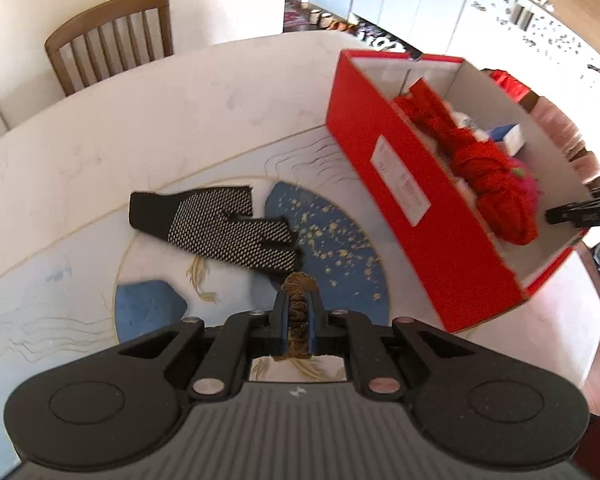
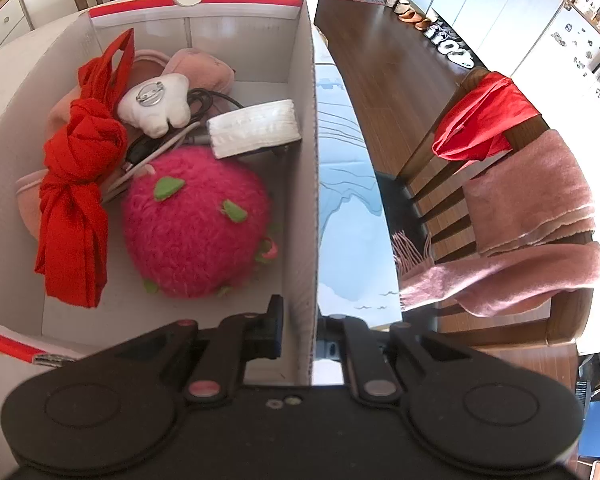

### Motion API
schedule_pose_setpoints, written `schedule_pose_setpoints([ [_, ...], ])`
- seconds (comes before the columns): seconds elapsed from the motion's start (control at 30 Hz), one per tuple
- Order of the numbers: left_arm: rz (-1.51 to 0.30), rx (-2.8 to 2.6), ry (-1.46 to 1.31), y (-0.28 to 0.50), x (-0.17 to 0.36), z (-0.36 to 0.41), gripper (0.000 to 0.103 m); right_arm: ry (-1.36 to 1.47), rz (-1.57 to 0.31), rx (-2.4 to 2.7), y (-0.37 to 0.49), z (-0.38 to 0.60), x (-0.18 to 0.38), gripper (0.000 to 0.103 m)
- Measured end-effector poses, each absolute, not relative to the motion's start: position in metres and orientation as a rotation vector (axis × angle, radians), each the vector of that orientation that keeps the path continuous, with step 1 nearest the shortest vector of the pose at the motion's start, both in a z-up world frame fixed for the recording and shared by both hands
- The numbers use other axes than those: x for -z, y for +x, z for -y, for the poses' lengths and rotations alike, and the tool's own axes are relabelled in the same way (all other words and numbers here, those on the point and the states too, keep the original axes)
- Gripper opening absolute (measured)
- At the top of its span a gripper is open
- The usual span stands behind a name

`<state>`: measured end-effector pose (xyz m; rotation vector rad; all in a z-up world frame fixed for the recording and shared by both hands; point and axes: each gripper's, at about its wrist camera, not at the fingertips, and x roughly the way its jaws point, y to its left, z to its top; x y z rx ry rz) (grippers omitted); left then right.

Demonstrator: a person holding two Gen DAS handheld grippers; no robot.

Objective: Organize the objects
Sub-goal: 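Lift the bracelet with the left gripper and carry it into the box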

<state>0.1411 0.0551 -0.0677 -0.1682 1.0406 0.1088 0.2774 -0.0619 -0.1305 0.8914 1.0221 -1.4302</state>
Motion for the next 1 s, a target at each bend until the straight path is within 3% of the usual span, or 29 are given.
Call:
schedule_pose_setpoints([
  [0.6,-0.938,0.109,-0.062,0.189,-0.036,-0.012,0.008,0.880,-1.030,1.410,0.278,0.062,0.129,0.007],
  [1.0,-0.956,0.280,0.042,0.262,-0.023,0.061,0.008,0.871,-1.034,1.384,0.276,0.063,0.129,0.006],
])
